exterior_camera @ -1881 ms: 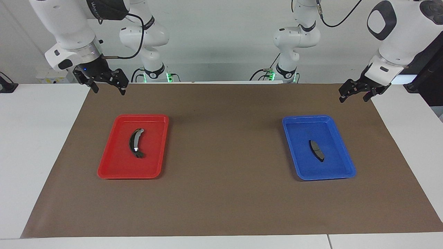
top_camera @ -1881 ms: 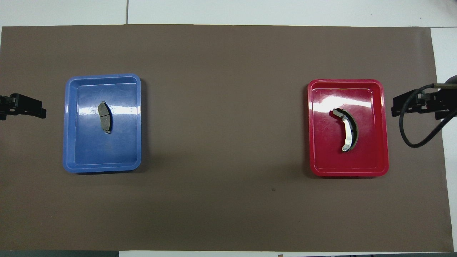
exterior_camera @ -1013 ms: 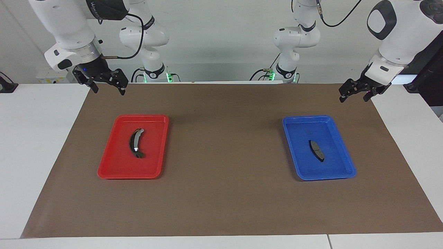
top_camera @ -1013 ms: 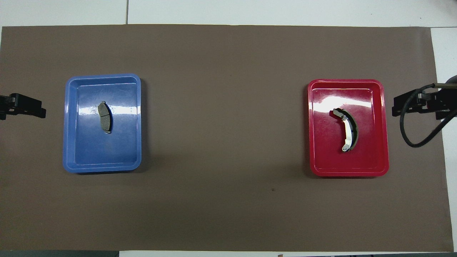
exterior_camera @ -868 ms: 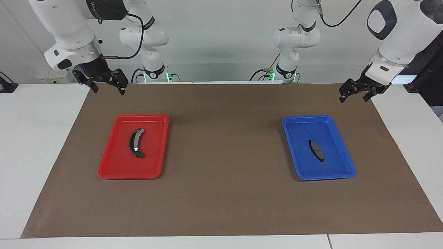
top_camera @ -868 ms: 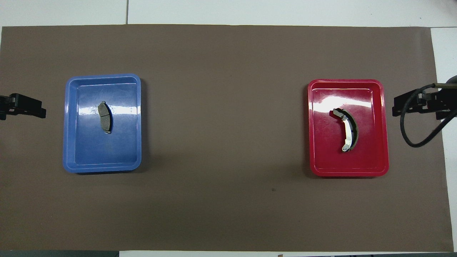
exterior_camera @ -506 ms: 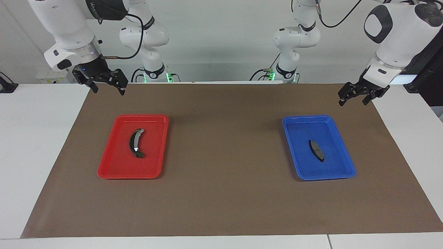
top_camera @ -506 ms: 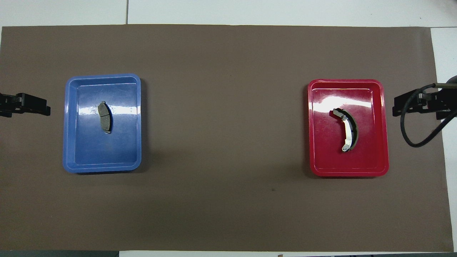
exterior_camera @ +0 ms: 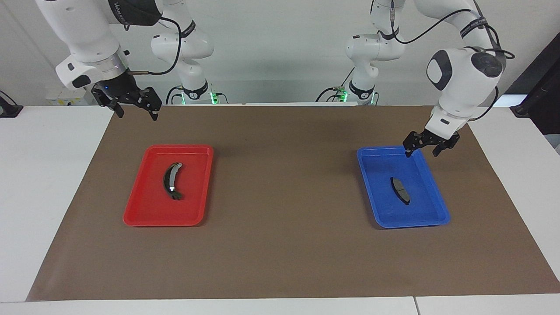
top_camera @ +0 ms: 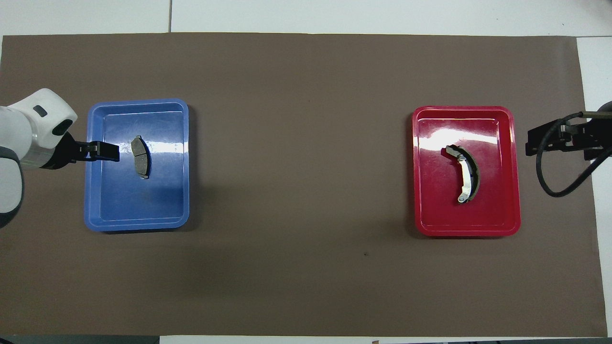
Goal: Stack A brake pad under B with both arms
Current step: 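Reach the left gripper down into the blue tray to the brake pad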
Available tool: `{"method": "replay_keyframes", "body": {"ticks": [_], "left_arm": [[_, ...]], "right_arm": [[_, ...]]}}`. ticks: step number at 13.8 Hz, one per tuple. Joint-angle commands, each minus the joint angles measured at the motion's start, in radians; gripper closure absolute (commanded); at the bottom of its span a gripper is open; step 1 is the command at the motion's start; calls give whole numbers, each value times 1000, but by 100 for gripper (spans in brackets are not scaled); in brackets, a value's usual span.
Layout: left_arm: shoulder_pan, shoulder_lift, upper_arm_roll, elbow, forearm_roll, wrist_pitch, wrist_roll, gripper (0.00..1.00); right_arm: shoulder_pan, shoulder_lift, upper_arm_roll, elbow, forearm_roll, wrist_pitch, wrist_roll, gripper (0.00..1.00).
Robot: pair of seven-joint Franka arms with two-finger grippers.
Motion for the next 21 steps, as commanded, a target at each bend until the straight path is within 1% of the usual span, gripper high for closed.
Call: {"method": "replay_keyframes", "body": {"ticks": [1,3,5,7,9,14,16,21], "left_arm": [[-26,34,7,-84,-12,130,-50,1],[-45,92,7,-96,-12,199,-116,1],[-45,113,7,-142,-12,283,-127,1],[-43,138,7,-163,-12,329,-130,1],[-35,166,7,-163,-12,342,-132,1],[-34,191,7,-160,-12,363,-110,3],[-38,201,9,-156,-12,368,-131,4],[-32,203,9,-156,-12,372,-124,4]], "right_arm": [[-10,-7,5,-3,4,-7,12,0],[-10,-7,5,-1,4,-6,12,0],[-10,-7,4,-3,4,-7,12,0],[-10,-7,5,-3,4,-7,12,0],[-10,-5,5,-1,4,-6,12,0],[-10,-7,5,-1,4,-6,12,0],[-10,-5,5,-3,4,-6,12,0],[-10,-5,5,-1,4,-6,12,0]]}}
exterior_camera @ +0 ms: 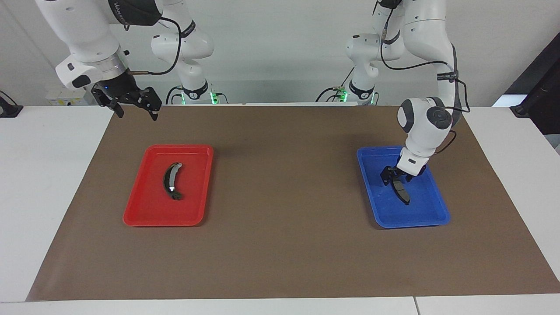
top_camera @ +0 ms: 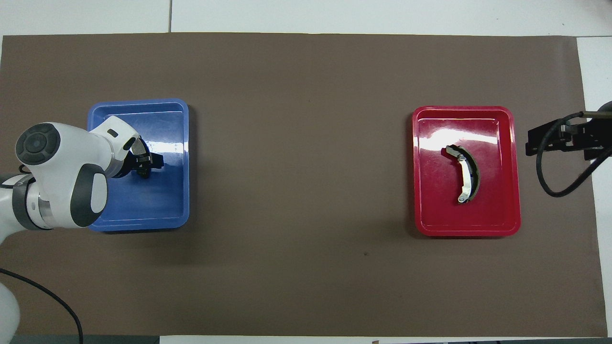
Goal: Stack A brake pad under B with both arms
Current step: 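Close the left gripper on the dark brake pad and lift it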
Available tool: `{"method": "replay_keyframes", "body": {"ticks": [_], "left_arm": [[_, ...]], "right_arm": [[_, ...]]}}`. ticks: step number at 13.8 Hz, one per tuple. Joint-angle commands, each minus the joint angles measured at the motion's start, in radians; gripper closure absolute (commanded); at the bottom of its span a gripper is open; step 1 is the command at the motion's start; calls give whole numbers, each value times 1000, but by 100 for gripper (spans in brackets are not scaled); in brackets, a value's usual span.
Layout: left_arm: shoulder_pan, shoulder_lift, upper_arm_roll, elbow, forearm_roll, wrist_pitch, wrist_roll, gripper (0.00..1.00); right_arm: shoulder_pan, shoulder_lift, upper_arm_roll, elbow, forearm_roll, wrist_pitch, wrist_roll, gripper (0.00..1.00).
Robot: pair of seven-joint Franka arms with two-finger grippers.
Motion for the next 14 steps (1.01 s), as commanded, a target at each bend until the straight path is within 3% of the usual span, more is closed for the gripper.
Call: {"method": "replay_keyframes", "body": {"ticks": [1,7,9,11,12,14], "left_arm": [[0,4,5,-7,-12,31,10,4],[11,21,6,3,-12,63,5,5],[28,23,6,4,-12,65,7,12],[31,24,6,6,-12,66,5,44],[31,23,6,6,-12,63,4,66],[25,18,6,4,-12,57,2,88]], "right_arm": [[-10,-5,5,-1,4,-6,12,0],[-10,-5,5,-1,4,-4,12,0],[-10,-5,5,-1,4,-6,12,0],[-10,-5,5,-1,4,-6,12,0],[-10,-7,5,-1,4,-4,12,0],[-10,-5,5,-1,5,-6,12,0]]}}
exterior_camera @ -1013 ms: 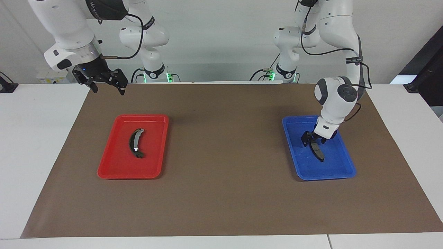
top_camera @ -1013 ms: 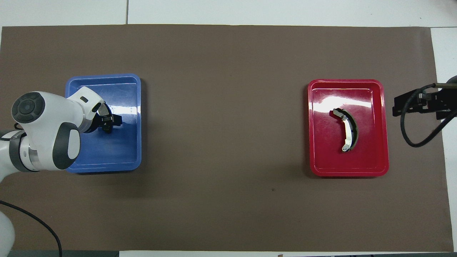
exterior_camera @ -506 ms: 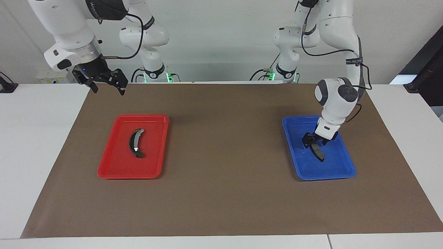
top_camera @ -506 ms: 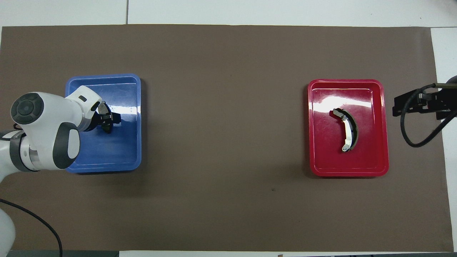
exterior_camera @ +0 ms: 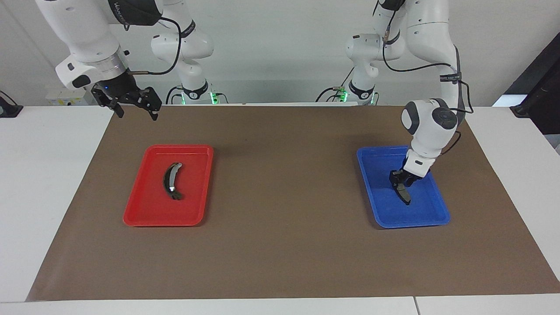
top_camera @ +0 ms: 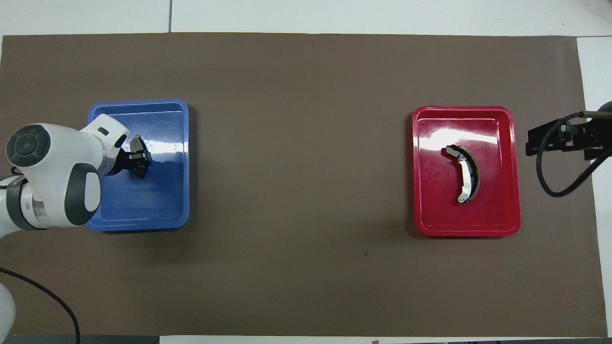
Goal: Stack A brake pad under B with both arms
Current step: 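Close the left gripper on the dark brake pad and lift it, then carry the pad with the left gripper while the right gripper reaches the red tray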
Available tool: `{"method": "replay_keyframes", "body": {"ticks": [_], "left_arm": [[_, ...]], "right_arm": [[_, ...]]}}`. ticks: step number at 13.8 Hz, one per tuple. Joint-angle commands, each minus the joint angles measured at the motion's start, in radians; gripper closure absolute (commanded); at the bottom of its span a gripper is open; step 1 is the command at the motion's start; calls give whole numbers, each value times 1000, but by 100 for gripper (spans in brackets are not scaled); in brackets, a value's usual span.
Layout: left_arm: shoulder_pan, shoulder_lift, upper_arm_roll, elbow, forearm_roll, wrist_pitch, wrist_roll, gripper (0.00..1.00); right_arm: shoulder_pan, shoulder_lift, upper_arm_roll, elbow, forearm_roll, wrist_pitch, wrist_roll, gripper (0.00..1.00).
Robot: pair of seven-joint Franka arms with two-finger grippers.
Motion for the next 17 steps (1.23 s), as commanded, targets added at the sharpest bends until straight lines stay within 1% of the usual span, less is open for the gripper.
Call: {"method": "replay_keyframes", "body": {"ticks": [1,3,4,7,8,10,11,12,13,14,15,16,17], "left_arm": [[-5,-5,2,2,-12,8,1,90],[-5,-33,2,29,-12,-15,-2,91],[-11,-54,2,35,-12,-67,-4,91],[-68,-123,2,40,-12,-148,-28,94],[-95,-127,-1,54,-10,-168,-54,94],[-187,-121,-1,68,-10,-167,-120,94],[-232,-118,-1,68,-10,-173,-160,95],[-285,-111,-1,68,-10,-165,-223,96],[-330,-93,-1,75,-10,-159,-273,96],[-384,-61,-1,104,-10,-159,-313,96],[-422,-33,-2,135,-10,-159,-364,96],[-470,15,-2,191,-10,-167,-424,96],[-519,74,-2,247,-10,-164,-477,96]], "right_arm": [[-10,-5,5,-1,5,-6,13,0],[-10,-5,5,-1,5,-4,13,0],[-10,-5,5,-1,5,-4,15,0],[-10,-7,5,-3,5,0,20,0],[-10,-9,5,-18,5,23,15,0],[-16,-47,-1,-111,4,103,3,0],[-40,-70,-4,-176,2,167,-23,0],[-65,-79,-2,-243,2,234,-73,0],[-79,-67,-2,-288,2,293,-132,0],[-97,-29,-2,-310,2,357,-169,0],[-108,3,-2,-314,4,387,-192,0],[-106,25,-2,-325,5,413,-212,0],[-106,31,-1,-375,8,469,-224,0]]}}
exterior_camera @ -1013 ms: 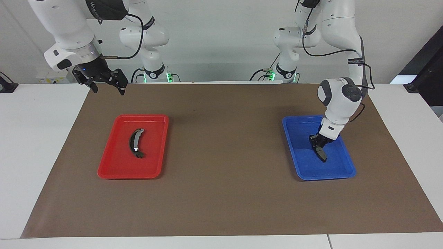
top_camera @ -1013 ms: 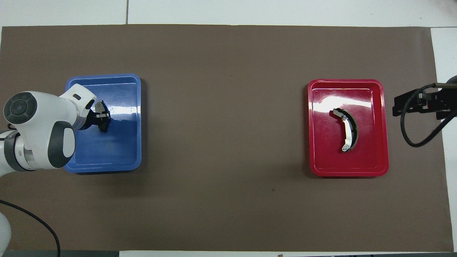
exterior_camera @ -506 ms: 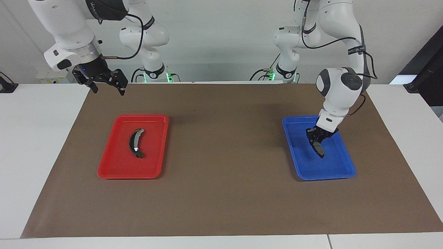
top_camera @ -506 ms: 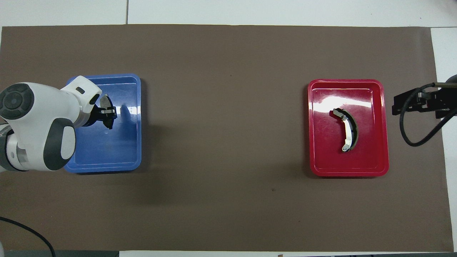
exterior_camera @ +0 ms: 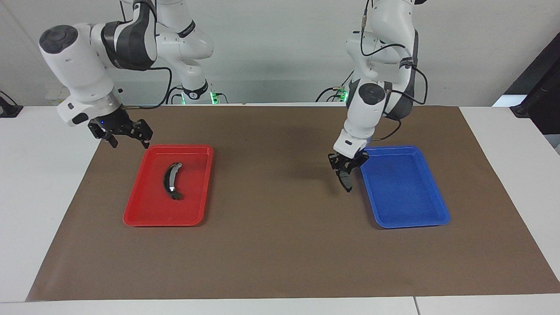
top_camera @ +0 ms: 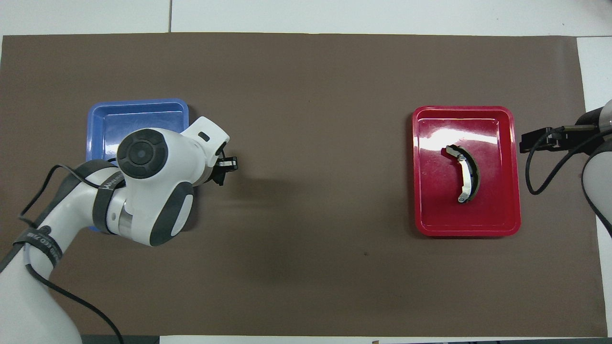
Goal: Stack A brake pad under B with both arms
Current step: 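Carry the pad with the left gripper while the right gripper reaches the red tray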
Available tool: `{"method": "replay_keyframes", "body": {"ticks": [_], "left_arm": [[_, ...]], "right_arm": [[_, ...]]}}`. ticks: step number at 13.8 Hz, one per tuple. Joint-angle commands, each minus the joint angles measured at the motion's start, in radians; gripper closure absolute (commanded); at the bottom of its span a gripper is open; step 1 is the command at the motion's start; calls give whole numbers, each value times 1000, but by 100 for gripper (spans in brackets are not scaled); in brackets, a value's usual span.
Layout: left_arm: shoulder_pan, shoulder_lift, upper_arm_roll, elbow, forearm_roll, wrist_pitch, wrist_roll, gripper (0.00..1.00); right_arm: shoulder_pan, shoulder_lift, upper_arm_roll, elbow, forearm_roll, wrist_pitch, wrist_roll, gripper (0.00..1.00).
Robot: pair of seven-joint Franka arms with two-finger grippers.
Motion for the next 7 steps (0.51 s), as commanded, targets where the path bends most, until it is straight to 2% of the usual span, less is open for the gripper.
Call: {"method": "replay_keyframes", "body": {"ticks": [1,3,5,6,7], "left_arm": [[-113,162,17,168,-10,-17,-105,95],[-152,188,13,182,-10,21,-104,94],[-186,217,13,179,-12,57,-105,90],[-186,219,12,176,-12,57,-104,81],[-184,219,12,176,-12,63,-105,55]], "right_arm": [[-1,10,7,-137,15,172,-61,0],[8,10,7,-277,17,356,-72,0],[10,13,10,-347,17,441,-76,0],[10,13,11,-373,17,461,-78,0],[11,25,13,-385,18,472,-77,0]]}}
